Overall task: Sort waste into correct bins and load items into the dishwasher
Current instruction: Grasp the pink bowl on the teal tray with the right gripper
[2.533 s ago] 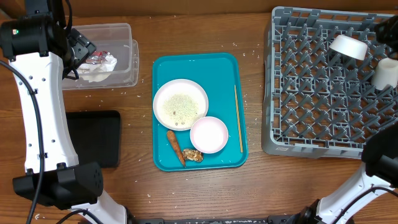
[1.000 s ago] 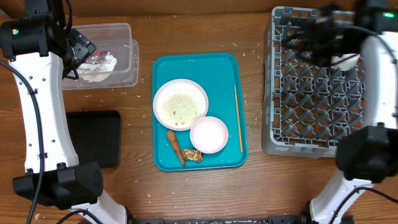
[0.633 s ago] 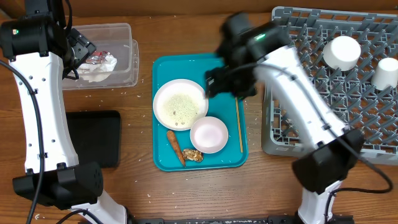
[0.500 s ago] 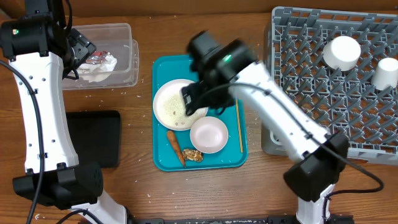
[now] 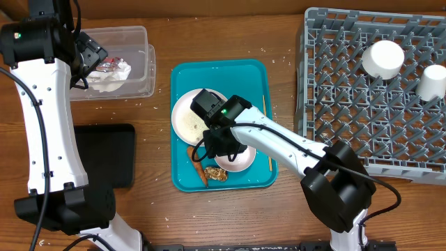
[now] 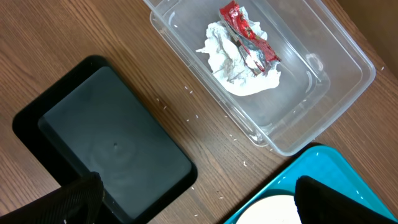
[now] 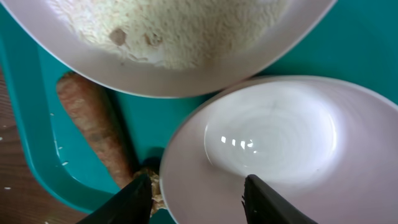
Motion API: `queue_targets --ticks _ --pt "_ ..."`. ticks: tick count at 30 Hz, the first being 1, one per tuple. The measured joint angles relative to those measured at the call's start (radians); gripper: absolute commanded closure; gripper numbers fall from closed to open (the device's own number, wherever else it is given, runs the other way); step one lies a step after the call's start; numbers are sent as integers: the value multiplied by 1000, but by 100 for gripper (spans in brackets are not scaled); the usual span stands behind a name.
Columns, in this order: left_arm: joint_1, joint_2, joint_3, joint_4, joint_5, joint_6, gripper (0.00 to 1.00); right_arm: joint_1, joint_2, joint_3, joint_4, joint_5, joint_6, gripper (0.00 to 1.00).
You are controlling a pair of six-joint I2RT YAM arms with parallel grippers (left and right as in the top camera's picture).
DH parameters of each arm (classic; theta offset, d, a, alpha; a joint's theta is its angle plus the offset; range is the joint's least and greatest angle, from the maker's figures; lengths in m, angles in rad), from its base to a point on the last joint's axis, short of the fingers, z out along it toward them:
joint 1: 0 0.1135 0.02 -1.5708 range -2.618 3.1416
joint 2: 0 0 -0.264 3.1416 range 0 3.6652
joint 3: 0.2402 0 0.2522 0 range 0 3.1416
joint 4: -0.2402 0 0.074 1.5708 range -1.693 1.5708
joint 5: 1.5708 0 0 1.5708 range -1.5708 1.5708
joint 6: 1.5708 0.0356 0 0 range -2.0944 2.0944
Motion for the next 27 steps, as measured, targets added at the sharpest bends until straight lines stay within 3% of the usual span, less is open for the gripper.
queue_targets --ticks 9,11,15,18,21,27 --pt "0 0 0 0 0 0 0 2 38 0 18 -16 -6 53" --pt "0 0 0 0 0 0 0 2 60 0 18 -16 -9 58" --pt "0 0 0 0 0 0 0 2 66 0 18 -19 -13 80" --pt "0 0 0 0 0 0 0 2 67 1 4 -25 -13 82" --pt "0 0 0 0 0 0 0 2 67 18 -14 -45 -10 96" --pt "0 0 0 0 0 0 0 0 66 90 -80 -60 -11 96"
